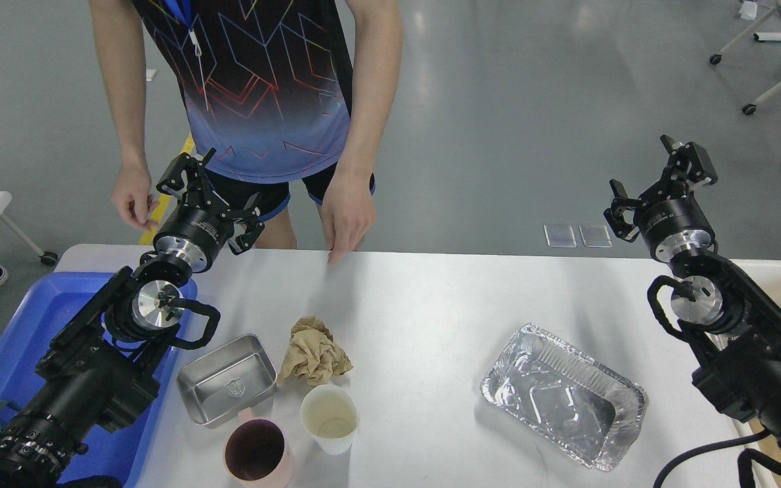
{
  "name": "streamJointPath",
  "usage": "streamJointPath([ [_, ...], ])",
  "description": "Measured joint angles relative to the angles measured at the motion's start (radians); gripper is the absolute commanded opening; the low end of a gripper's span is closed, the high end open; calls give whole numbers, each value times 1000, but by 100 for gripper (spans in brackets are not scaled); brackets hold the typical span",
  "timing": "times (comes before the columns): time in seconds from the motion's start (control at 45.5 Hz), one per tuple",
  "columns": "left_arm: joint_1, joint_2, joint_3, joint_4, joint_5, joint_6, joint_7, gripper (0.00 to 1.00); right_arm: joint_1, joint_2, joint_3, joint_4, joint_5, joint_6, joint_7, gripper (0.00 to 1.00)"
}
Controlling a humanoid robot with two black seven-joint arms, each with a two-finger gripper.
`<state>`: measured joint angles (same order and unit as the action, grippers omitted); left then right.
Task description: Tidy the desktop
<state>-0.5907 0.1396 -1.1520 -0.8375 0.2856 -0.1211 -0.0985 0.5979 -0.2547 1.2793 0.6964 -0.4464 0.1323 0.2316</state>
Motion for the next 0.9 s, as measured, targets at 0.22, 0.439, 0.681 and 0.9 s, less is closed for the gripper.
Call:
streamJointPath([
  [0.22, -2, -2, 0, 0, 1, 0, -5, 97, -2, 0, 0, 0, 0, 0, 0, 100],
  [0.439, -9, 1, -6, -20, -12, 12, 3, 97, -2, 1, 0, 2, 0, 0, 0, 100],
  [0.681, 29, 154, 56, -193, -13, 41, 6, 97, -6, 4, 0, 3, 0, 0, 0, 100],
  [0.9, 40, 448, 226, -355, -12, 89, 6, 97, -11, 4, -3, 3, 0, 1, 0, 100],
])
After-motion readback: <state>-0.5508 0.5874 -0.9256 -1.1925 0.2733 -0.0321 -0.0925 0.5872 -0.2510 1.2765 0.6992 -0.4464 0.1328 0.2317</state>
